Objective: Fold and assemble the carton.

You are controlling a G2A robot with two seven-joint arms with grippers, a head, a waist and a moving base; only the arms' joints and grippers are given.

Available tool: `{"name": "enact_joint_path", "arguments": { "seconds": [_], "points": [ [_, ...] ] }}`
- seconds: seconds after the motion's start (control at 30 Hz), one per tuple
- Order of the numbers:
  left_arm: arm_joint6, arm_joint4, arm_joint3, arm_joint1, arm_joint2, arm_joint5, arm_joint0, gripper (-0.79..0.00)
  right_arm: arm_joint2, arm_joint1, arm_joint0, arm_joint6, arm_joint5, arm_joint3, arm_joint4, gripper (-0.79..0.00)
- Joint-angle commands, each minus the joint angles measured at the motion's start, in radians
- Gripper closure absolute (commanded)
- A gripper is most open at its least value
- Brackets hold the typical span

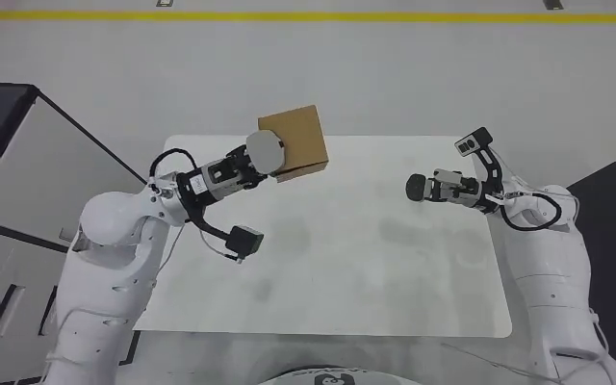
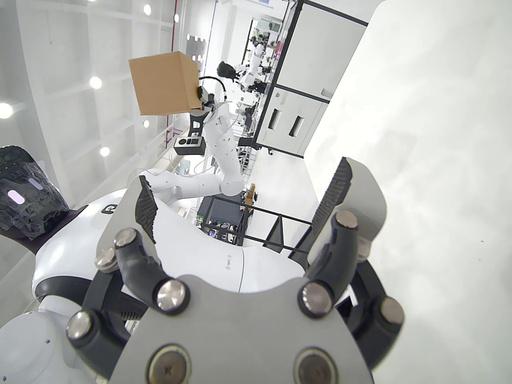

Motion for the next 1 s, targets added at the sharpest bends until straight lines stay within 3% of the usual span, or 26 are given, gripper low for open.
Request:
{"name": "enact_joint_path", "arguments": {
  "seconds": [0.0, 0.03, 0.27, 0.5, 0.57, 0.7, 0.97],
  "points": [
    [0.042, -0.059, 0.012, 0.004, 0.008, -0.138, -0.008, 0.000, 0.000, 0.000, 0.000, 0.000, 0.000, 0.000, 0.000, -0.785],
    [0.057, -0.079, 0.016, 0.007, 0.008, -0.205, -0.017, 0.000, 0.000, 0.000, 0.000, 0.000, 0.000, 0.000, 0.000, -0.785],
    [0.004, -0.299, 0.035, 0.008, -0.007, -0.396, -0.013, 0.000, 0.000, 0.000, 0.000, 0.000, 0.000, 0.000, 0.000, -0.785],
    [0.000, -0.331, 0.038, 0.008, -0.004, -0.403, -0.012, 0.000, 0.000, 0.000, 0.000, 0.000, 0.000, 0.000, 0.000, -0.785],
    [0.037, -0.551, 0.098, -0.002, 0.006, -0.436, -0.012, 0.000, 0.000, 0.000, 0.000, 0.000, 0.000, 0.000, 0.000, -0.785],
    [-0.006, -0.693, 0.181, 0.000, 0.042, -0.655, -0.078, 0.000, 0.000, 0.000, 0.000, 0.000, 0.000, 0.000, 0.000, -0.785],
    [-0.150, -0.918, 0.321, -0.010, 0.112, -0.788, -0.135, 0.000, 0.000, 0.000, 0.000, 0.000, 0.000, 0.000, 0.000, -0.785]
  ]
}}
